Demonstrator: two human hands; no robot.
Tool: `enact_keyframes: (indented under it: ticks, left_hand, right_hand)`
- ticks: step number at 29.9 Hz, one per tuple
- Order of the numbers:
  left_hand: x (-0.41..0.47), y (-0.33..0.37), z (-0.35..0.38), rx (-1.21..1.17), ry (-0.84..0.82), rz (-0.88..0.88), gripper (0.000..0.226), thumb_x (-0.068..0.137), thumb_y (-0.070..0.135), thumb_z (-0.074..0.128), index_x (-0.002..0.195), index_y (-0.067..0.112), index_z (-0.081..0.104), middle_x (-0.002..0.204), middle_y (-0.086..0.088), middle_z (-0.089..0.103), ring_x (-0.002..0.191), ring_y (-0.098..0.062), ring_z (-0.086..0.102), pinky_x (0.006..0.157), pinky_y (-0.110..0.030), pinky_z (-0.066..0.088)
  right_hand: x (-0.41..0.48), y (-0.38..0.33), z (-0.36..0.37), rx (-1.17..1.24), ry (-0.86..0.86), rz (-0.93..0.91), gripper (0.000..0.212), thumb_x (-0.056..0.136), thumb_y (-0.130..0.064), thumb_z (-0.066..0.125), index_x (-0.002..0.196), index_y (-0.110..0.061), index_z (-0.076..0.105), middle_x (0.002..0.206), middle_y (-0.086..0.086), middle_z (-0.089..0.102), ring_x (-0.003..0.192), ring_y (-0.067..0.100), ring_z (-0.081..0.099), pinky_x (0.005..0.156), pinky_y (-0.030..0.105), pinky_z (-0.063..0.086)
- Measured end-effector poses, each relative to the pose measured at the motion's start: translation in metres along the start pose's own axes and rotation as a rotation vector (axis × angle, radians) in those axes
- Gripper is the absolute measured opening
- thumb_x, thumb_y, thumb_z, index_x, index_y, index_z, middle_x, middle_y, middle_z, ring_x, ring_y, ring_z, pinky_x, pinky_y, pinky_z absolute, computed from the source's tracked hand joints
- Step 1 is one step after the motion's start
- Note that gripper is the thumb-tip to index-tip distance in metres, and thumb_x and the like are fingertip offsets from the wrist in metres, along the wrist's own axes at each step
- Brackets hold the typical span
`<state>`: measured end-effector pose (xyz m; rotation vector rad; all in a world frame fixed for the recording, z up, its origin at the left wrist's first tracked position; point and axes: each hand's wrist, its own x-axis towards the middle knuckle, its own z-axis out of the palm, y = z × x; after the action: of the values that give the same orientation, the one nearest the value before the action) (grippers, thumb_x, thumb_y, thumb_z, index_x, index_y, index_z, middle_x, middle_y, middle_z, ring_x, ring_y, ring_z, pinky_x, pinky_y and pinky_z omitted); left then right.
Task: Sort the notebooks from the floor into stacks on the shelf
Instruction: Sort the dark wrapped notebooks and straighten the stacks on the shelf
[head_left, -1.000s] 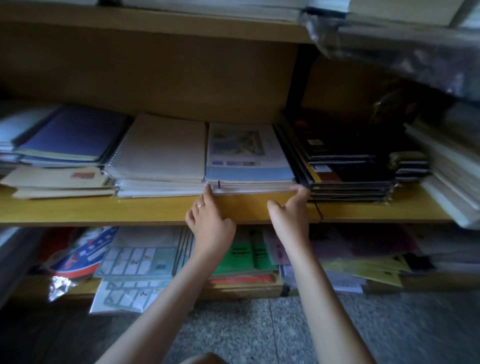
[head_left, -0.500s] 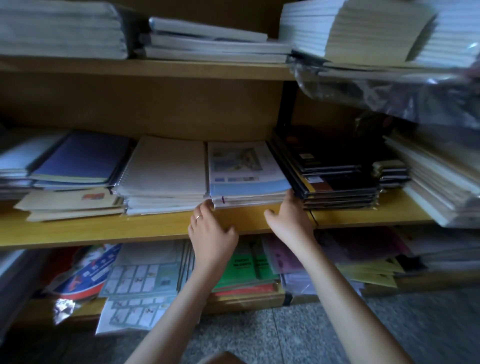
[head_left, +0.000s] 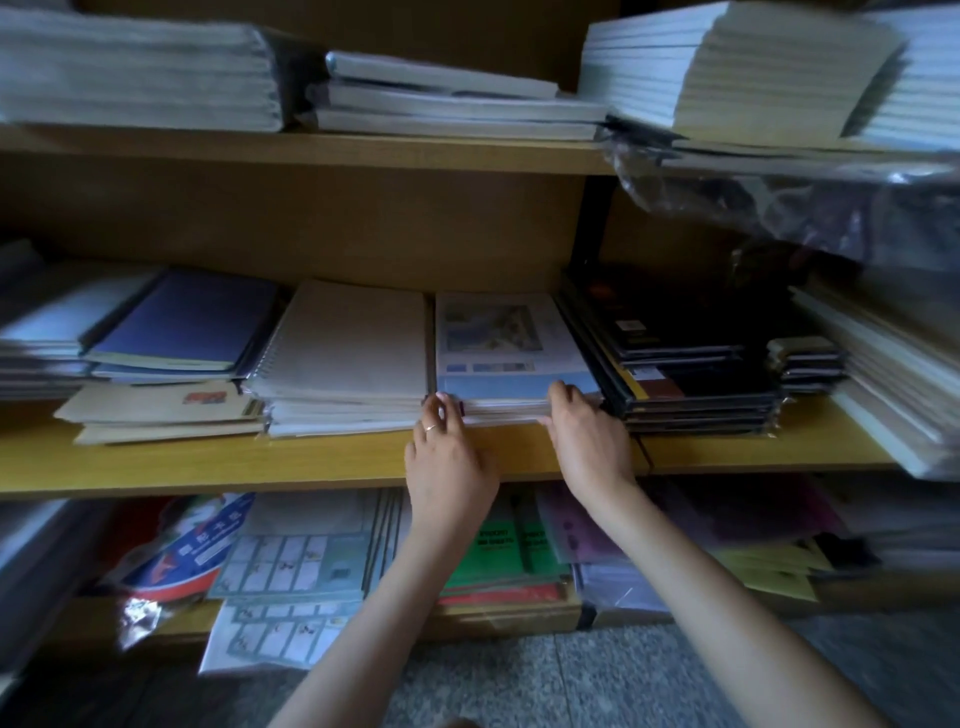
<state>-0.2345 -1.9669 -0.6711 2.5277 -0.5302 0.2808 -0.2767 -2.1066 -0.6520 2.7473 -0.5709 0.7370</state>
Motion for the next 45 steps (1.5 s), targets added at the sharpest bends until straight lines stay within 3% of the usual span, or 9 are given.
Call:
enact_keyframes:
  ticks: [2,5,11,19,23,36,41,43,45]
  left_hand:
    - [0.008,-0.009,-0.002,0.053,0.158,0.074,0.043,0.088,0.022,0.055,0.129,0.009,0.049,0.123,-0.013,0.056,0.108,-0.031,0.056,0.077,-0.038,0.047]
    - [0.028,-0.021,-0.011,0.042,0.292,0.139,0.015,0.084,0.017,0.064,0.098,0.013,0.069,0.089,-0.007,0.069,0.081,-0.025,0.063,0.049,-0.029,0.041]
    - [0.040,-0.025,-0.008,0.014,0.333,0.137,0.007,0.074,0.005,0.074,0.078,0.011,0.073,0.075,-0.003,0.065,0.071,-0.024,0.061,0.039,-0.024,0.037]
    - [0.029,-0.029,-0.014,-0.030,0.226,0.127,0.024,0.084,0.014,0.066,0.108,0.013,0.063,0.104,-0.007,0.060,0.078,-0.027,0.062,0.052,-0.028,0.036]
    - [0.027,-0.039,-0.013,-0.013,0.227,0.198,0.029,0.079,0.009,0.069,0.106,0.014,0.060,0.107,-0.008,0.057,0.074,-0.027,0.061,0.047,-0.026,0.038]
    - [0.038,-0.022,-0.016,0.121,0.136,0.123,0.033,0.087,0.010,0.056,0.118,0.011,0.049,0.121,-0.009,0.050,0.106,-0.026,0.050,0.067,-0.034,0.046]
    - [0.035,-0.019,-0.014,0.164,0.129,0.113,0.037,0.088,0.011,0.054,0.123,0.013,0.043,0.123,-0.008,0.048,0.110,-0.027,0.047,0.067,-0.034,0.044]
    - [0.035,-0.019,-0.014,0.156,0.128,0.116,0.037,0.088,0.012,0.055,0.123,0.013,0.043,0.124,-0.009,0.048,0.110,-0.028,0.047,0.070,-0.035,0.046]
    - [0.034,-0.019,-0.017,0.093,0.076,0.133,0.038,0.087,0.012,0.058,0.122,0.013,0.044,0.123,-0.009,0.047,0.110,-0.027,0.048,0.074,-0.034,0.047]
  right_hand:
    - [0.011,0.000,-0.003,0.013,0.027,-0.007,0.044,0.049,-0.028,0.092,0.075,-0.008,0.063,0.050,0.000,0.059,0.032,0.012,0.052,0.036,0.012,0.015]
    - [0.014,-0.001,-0.002,0.024,0.068,-0.011,0.043,0.046,-0.027,0.093,0.072,-0.009,0.064,0.046,-0.001,0.058,0.032,0.012,0.054,0.036,0.012,0.015]
    - [0.010,-0.008,0.012,0.140,0.126,0.028,0.032,0.065,-0.020,0.085,0.081,-0.005,0.062,0.050,0.002,0.060,0.033,0.014,0.055,0.034,0.014,0.018]
    - [-0.001,-0.010,0.016,0.201,0.008,0.084,0.034,0.087,-0.027,0.064,0.111,-0.006,0.052,0.082,0.008,0.065,0.064,0.023,0.065,0.045,0.026,0.040]
    - [-0.006,-0.004,0.013,0.256,-0.037,0.058,0.033,0.090,-0.031,0.059,0.113,-0.011,0.048,0.090,0.006,0.066,0.072,0.024,0.067,0.048,0.026,0.039]
    - [-0.001,-0.015,0.023,0.198,0.119,0.059,0.036,0.077,-0.024,0.076,0.104,-0.010,0.057,0.063,0.009,0.068,0.047,0.023,0.065,0.039,0.023,0.042]
    - [-0.007,-0.013,0.026,0.341,0.070,-0.032,0.029,0.087,-0.019,0.063,0.113,-0.013,0.052,0.078,0.003,0.069,0.057,0.018,0.065,0.040,0.016,0.029]
    - [-0.011,-0.012,0.025,0.421,0.009,-0.092,0.036,0.088,-0.016,0.060,0.122,-0.013,0.048,0.095,0.006,0.067,0.076,0.021,0.067,0.052,0.021,0.044]
    - [-0.016,-0.015,0.023,0.503,-0.077,-0.099,0.045,0.090,-0.016,0.056,0.132,-0.011,0.040,0.119,0.011,0.059,0.105,0.025,0.060,0.080,0.030,0.050]
